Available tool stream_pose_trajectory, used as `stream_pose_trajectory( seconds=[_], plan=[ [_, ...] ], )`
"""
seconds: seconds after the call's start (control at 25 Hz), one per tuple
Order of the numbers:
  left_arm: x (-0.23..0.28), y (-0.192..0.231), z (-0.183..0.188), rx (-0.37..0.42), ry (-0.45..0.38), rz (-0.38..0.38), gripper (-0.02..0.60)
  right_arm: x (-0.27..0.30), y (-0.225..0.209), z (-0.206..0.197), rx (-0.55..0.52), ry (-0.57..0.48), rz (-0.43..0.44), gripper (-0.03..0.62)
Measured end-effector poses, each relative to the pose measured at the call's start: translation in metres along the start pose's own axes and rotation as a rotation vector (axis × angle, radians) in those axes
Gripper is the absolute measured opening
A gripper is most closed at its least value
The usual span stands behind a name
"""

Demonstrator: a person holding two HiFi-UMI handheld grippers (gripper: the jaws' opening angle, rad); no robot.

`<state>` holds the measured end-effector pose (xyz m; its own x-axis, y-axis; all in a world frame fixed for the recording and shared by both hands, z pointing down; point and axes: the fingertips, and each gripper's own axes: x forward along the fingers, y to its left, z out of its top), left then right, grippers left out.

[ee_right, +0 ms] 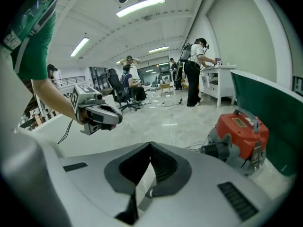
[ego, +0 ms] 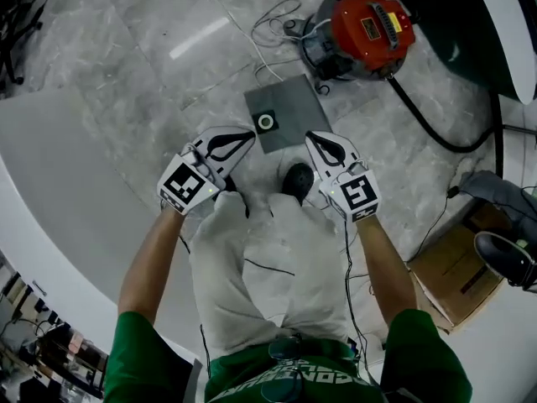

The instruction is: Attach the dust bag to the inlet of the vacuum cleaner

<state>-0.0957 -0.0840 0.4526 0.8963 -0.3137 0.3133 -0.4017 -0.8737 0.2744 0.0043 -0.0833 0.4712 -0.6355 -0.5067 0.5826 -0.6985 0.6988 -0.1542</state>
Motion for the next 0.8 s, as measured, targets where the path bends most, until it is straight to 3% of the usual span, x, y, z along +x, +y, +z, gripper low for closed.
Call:
stream_pose_trajectory(
  seconds=[0.4,0.8],
  plan=[
    [0.056,0.067,-0.16,0.078,0.005,-0.087,0.003,0.117,-0.019,-0.129,-0.067,-0.021,0.058,0.008],
    [0.116,0.078,-0.292,0.201,0.042,-0.297,0.003,0.191,-0.002,-0.256,-0.082,-0.029,0.101,0.008]
  ],
)
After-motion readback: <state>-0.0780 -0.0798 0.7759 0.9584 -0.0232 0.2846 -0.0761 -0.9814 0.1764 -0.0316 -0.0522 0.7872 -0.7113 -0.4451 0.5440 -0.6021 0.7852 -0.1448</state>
